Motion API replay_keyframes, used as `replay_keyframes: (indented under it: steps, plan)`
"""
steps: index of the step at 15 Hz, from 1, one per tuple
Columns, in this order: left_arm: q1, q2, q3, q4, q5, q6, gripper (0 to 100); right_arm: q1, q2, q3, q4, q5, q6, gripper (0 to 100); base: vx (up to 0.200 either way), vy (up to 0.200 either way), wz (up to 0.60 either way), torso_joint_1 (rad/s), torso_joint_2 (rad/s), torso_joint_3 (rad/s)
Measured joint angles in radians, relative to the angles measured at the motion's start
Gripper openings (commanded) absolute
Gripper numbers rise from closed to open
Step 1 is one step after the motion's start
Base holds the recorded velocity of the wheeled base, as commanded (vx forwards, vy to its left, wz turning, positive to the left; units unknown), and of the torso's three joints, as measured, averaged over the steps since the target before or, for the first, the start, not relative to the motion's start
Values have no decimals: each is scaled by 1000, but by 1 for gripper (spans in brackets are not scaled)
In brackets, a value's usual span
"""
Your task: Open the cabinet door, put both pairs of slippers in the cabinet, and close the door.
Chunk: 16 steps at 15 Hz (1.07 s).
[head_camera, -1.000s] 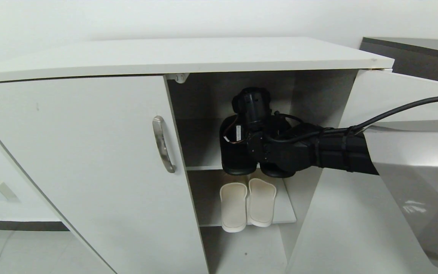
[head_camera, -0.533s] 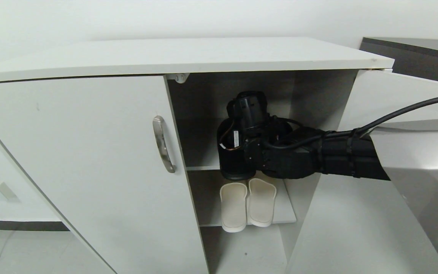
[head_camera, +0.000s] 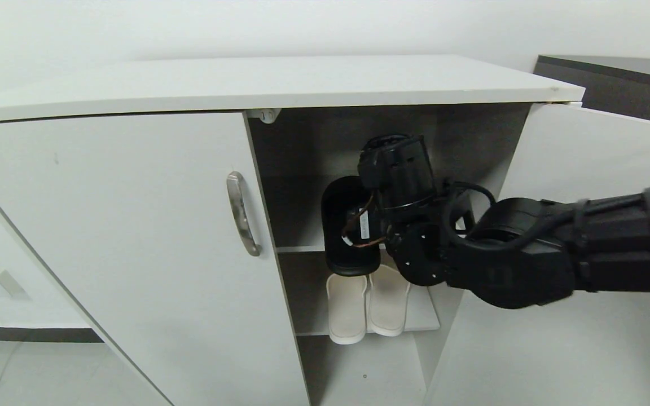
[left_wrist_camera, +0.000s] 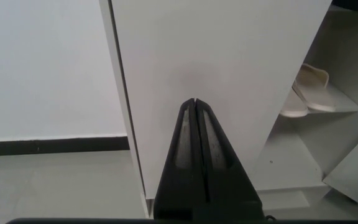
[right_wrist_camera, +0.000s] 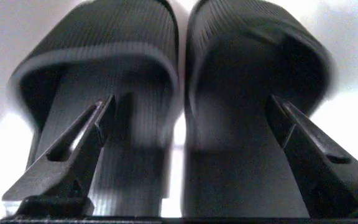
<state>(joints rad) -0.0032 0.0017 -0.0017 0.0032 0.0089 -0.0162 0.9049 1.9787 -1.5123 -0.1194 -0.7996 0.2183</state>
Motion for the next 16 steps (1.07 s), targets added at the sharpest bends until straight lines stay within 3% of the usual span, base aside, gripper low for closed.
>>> replay_keyframes:
  steps: [5,9,11,12,16]
  plan:
    - [0,0,2,0,-1,5,0,101,-233,305,-26,59,64,100,0,0,0,0,0,0]
    - [0,0,2,0,-3,5,0,130,-337,530,-287,256,57,100,0,0,0,0,0,0]
    - [0,0,2,0,-4,5,0,128,-342,582,-331,289,33,100,0,0,0,0,0,0]
    - [0,0,2,0,-4,5,0,127,-343,593,-335,290,31,0,0,0,0,0,0,0]
    - [0,0,1,0,-4,5,0,132,-350,607,-348,291,29,0,0,0,0,0,0,0]
